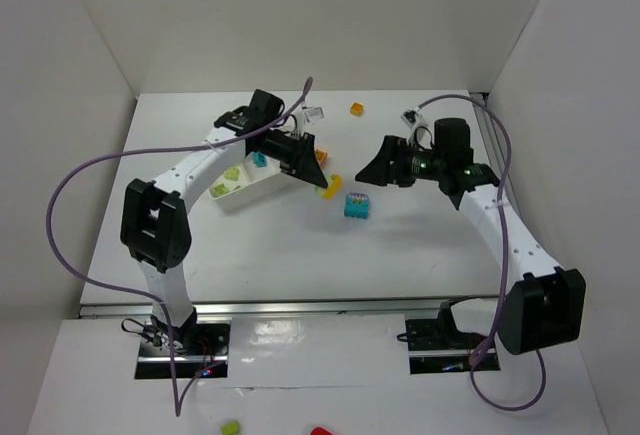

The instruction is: Sort the legos into containers by color

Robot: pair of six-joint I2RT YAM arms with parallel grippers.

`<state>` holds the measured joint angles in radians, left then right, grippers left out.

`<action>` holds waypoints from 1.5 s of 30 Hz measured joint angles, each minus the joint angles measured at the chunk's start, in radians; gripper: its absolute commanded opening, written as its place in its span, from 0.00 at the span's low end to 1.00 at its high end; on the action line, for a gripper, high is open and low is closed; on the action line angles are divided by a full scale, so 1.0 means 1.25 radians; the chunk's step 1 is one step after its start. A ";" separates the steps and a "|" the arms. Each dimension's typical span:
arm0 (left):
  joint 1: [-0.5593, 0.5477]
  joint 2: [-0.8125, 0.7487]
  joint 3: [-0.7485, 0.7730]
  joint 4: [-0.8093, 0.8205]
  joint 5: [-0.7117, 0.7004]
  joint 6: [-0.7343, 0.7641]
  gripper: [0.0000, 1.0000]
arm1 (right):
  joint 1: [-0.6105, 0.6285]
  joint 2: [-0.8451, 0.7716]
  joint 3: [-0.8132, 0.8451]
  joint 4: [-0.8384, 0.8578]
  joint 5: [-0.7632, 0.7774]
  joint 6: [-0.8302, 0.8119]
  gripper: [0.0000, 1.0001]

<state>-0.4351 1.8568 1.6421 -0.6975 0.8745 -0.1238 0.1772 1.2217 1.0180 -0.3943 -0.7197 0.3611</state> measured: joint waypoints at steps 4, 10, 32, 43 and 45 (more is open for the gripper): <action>0.026 -0.010 -0.017 0.119 0.152 -0.104 0.00 | 0.021 0.054 0.040 0.063 -0.116 -0.001 0.92; 0.044 -0.031 -0.046 0.323 0.280 -0.270 0.00 | 0.070 0.131 0.104 0.133 -0.202 -0.003 0.90; 0.075 -0.058 -0.085 0.463 0.334 -0.348 0.00 | 0.089 0.150 0.028 0.430 -0.277 0.207 0.19; 0.285 -0.102 -0.068 0.190 0.022 -0.291 0.00 | 0.071 0.160 0.076 0.201 -0.045 0.088 0.19; 0.291 -0.117 -0.052 0.107 -0.144 -0.301 0.00 | 0.095 0.202 0.139 0.178 0.030 0.075 0.19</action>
<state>-0.0715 1.7103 1.5768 -0.5644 0.6949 -0.4995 0.2962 1.4746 1.1923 -0.1719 -0.6827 0.4549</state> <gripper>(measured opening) 0.360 0.441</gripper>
